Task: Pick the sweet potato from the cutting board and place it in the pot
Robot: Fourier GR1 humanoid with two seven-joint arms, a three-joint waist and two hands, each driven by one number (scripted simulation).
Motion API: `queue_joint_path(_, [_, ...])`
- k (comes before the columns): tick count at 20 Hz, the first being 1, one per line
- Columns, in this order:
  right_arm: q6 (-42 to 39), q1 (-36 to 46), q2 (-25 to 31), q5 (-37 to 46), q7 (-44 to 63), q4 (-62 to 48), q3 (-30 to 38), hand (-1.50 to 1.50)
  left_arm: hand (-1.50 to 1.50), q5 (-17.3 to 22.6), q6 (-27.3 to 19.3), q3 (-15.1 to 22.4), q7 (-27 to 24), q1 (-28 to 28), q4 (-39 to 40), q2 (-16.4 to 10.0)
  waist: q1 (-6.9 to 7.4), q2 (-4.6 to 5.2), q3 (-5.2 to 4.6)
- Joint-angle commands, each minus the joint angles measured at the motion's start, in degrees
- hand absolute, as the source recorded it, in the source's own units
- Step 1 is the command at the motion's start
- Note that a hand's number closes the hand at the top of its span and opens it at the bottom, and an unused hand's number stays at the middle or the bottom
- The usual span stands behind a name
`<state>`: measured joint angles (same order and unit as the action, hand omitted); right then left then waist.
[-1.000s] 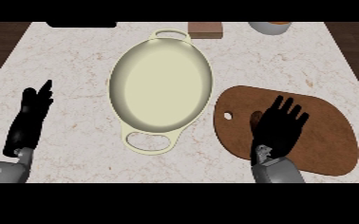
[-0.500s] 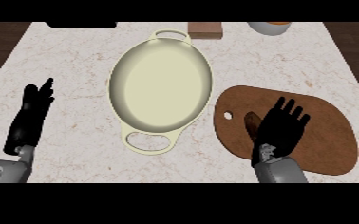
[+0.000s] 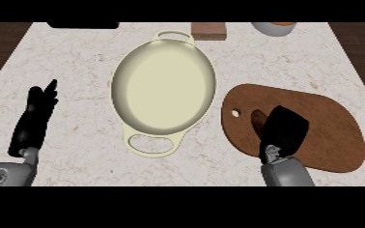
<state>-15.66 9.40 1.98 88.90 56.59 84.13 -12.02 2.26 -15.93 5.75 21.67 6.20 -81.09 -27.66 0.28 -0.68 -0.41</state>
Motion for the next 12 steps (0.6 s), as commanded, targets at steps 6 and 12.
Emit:
queue_joint_path(6, [-2.1,2.5,2.6,8.3,1.3,0.9,-2.8,1.50,0.00,-4.2,-0.9,-0.4,-2.5,-1.2,1.5,4.6,-0.30,0.65,0.40])
queue_joint_path(12, [4.6,-1.8,7.3,-1.3,-17.6,6.5,-2.9,1.50,0.00,-2.8,1.5,-2.9,-2.3,-0.1,2.9,2.5,-1.10,0.68,0.45])
